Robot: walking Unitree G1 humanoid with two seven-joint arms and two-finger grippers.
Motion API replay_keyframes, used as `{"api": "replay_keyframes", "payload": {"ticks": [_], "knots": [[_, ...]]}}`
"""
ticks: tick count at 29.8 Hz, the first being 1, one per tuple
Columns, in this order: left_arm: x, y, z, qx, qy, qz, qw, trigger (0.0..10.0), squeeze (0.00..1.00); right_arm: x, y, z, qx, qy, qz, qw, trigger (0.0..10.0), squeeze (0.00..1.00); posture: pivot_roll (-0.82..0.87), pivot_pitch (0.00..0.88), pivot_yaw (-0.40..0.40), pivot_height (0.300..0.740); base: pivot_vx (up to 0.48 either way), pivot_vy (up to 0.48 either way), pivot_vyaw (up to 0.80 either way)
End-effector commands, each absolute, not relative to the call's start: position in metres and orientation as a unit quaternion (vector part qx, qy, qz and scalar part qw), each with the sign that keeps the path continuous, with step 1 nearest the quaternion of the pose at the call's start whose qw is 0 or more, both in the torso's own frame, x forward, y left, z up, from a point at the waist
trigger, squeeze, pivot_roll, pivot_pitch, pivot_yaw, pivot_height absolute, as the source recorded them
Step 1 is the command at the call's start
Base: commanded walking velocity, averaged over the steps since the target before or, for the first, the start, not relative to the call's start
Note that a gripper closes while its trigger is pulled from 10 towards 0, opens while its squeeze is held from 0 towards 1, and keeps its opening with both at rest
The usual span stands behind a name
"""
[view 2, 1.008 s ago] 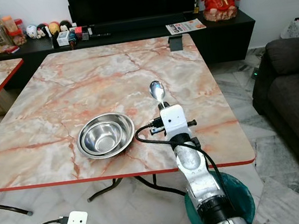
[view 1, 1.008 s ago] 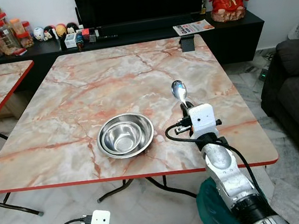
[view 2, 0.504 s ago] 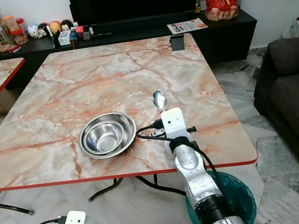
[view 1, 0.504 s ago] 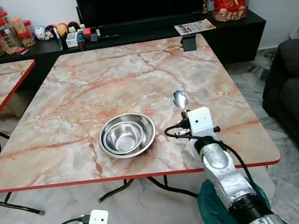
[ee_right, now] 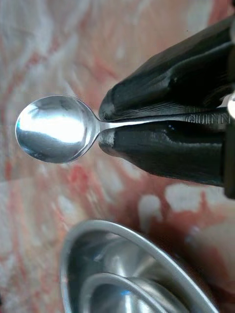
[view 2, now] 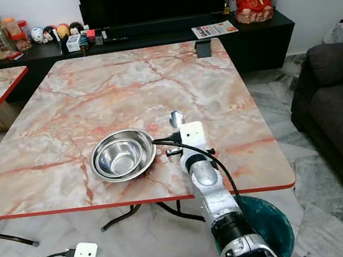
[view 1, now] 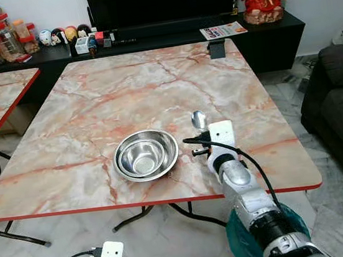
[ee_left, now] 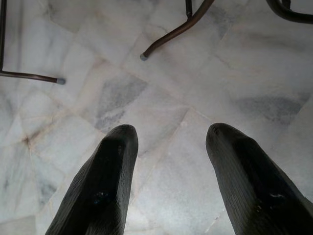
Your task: Setting the table
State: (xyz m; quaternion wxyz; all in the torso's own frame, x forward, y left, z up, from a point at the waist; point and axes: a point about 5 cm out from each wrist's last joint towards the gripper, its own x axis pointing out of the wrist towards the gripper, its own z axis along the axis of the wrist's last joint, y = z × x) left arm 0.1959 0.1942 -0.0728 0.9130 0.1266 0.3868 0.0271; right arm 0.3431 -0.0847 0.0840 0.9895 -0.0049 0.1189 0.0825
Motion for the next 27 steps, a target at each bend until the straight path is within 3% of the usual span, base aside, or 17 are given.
{"api": "replay_keyframes", "payload": {"ticks": [1,27], "knots": [[0.195,0.2,-0.073,0.126,0.39,0.039,0.911,10.0,0.0,0.346,-0.081,0.086,0.0,0.124,0.084,0.989,10.0,0.0,0.0,0.028,0.044,0.74,0.0,0.0,0.0],[0.187,0.204,-0.076,0.128,0.403,0.041,0.905,10.0,0.0,0.351,-0.077,0.072,-0.002,0.179,0.053,0.982,10.0,0.0,0.02,0.037,0.046,0.74,0.0,0.0,0.0]]}}
